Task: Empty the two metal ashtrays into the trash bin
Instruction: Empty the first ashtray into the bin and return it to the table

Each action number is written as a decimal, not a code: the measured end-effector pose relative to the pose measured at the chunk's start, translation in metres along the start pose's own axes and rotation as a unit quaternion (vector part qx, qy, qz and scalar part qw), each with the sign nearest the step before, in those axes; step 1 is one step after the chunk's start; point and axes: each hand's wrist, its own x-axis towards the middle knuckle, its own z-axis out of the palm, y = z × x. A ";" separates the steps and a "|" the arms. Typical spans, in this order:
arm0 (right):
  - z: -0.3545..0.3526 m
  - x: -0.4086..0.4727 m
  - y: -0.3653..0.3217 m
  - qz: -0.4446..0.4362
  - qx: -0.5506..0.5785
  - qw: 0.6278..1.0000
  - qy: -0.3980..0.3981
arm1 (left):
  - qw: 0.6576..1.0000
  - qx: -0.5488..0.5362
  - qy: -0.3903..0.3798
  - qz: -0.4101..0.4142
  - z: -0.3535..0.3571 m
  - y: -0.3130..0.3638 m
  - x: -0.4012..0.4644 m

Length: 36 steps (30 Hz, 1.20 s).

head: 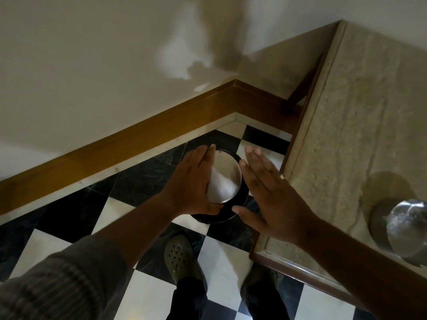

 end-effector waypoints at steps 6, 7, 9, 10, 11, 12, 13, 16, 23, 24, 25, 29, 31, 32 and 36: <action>0.003 0.006 -0.008 -0.044 -0.087 0.991 -0.092 | 0.998 -0.017 0.051 0.030 -0.002 0.007 0.009; 0.010 0.004 -0.006 -0.040 -0.088 0.982 -0.160 | 0.998 -0.014 0.046 0.034 -0.002 0.010 0.010; 0.021 0.003 -0.003 -0.039 -0.087 0.972 -0.213 | 0.999 -0.012 0.025 0.030 0.001 0.010 0.010; 0.024 0.003 -0.001 -0.043 -0.086 0.972 -0.215 | 0.999 -0.014 0.024 0.025 0.004 0.009 0.009; 0.023 0.004 0.000 -0.048 -0.084 0.974 -0.205 | 0.999 -0.013 0.023 0.023 0.006 0.007 0.009; 0.021 0.005 0.000 -0.058 -0.081 0.978 -0.184 | 0.999 -0.010 0.021 0.023 0.009 0.007 0.009; 0.017 0.006 0.000 -0.071 -0.077 0.982 -0.154 | 1.000 -0.008 0.021 0.022 0.011 0.006 0.009; -0.001 0.009 -0.006 -0.095 -0.057 0.994 -0.018 | 0.999 -0.014 0.036 0.027 0.019 0.005 0.009; 0.021 0.006 -0.003 -0.073 -0.082 0.972 -0.207 | 0.996 -0.031 0.071 0.035 0.021 0.015 0.001; 0.022 0.008 -0.003 -0.082 -0.085 0.972 -0.204 | 0.996 -0.023 0.080 0.039 0.023 0.012 -0.002; 0.019 0.009 -0.004 -0.092 -0.085 0.975 -0.186 | 0.995 -0.023 0.084 0.042 0.026 0.008 -0.002; -0.008 0.012 -0.014 -0.114 -0.056 0.992 0.027 | 0.996 -0.043 0.081 0.018 0.028 -0.001 -0.003; -0.014 0.010 -0.015 -0.088 -0.064 0.992 0.068 | 0.995 -0.047 0.079 0.022 0.023 0.003 0.000; -0.013 0.009 -0.013 -0.078 -0.076 0.994 0.013 | 0.994 -0.054 0.089 0.023 0.021 0.008 0.001; 0.014 0.002 -0.006 -0.058 -0.066 0.965 -0.248 | 0.997 -0.039 0.062 0.029 0.028 0.013 -0.003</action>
